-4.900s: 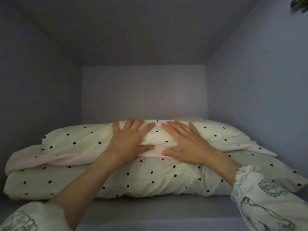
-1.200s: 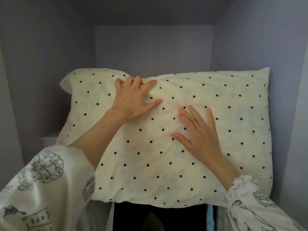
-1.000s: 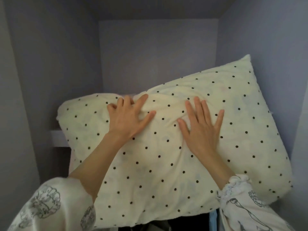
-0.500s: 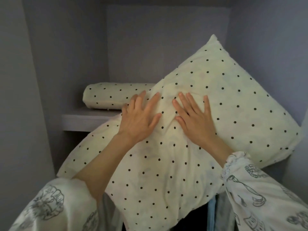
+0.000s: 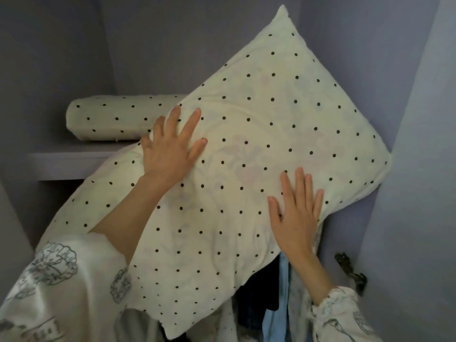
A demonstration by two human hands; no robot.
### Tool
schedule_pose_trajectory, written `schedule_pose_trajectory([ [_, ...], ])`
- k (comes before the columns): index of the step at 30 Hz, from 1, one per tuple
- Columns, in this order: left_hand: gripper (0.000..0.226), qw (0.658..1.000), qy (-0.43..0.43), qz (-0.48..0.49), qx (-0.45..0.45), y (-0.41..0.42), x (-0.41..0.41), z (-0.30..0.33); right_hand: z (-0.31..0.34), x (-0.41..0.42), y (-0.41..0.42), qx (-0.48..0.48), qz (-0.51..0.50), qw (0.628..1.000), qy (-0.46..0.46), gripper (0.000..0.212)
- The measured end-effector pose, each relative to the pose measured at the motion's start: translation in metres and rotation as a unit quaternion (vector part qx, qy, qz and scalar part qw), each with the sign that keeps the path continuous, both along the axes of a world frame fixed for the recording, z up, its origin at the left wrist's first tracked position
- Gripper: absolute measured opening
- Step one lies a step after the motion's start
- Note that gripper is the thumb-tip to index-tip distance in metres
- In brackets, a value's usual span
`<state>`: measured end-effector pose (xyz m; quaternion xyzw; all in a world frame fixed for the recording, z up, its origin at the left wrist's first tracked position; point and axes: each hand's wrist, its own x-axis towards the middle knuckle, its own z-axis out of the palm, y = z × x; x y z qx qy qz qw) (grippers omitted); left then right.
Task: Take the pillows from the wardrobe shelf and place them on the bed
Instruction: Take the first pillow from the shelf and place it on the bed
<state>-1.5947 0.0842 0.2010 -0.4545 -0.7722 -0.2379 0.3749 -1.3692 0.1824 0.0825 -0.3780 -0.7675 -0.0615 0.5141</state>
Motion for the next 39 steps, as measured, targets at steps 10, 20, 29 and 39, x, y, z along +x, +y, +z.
schedule_pose_trajectory([
  [10,0.060,1.000,-0.019,-0.017,0.012,-0.001,-0.002,0.000,-0.023,0.009,-0.013,-0.315,0.133,0.896,0.285,0.096],
  [20,0.067,0.996,-0.077,-0.018,-0.028,-0.012,-0.008,0.011,-0.033,0.004,0.006,-0.342,0.265,0.820,0.376,0.111],
  [29,0.080,0.973,-0.219,-0.073,-0.025,-0.042,-0.004,-0.019,-0.014,0.022,0.023,-0.269,0.283,0.858,0.334,0.113],
  [39,0.077,0.916,-0.368,-0.102,0.122,-0.073,0.043,-0.085,-0.008,0.063,0.007,-0.276,0.269,0.890,0.244,0.110],
])
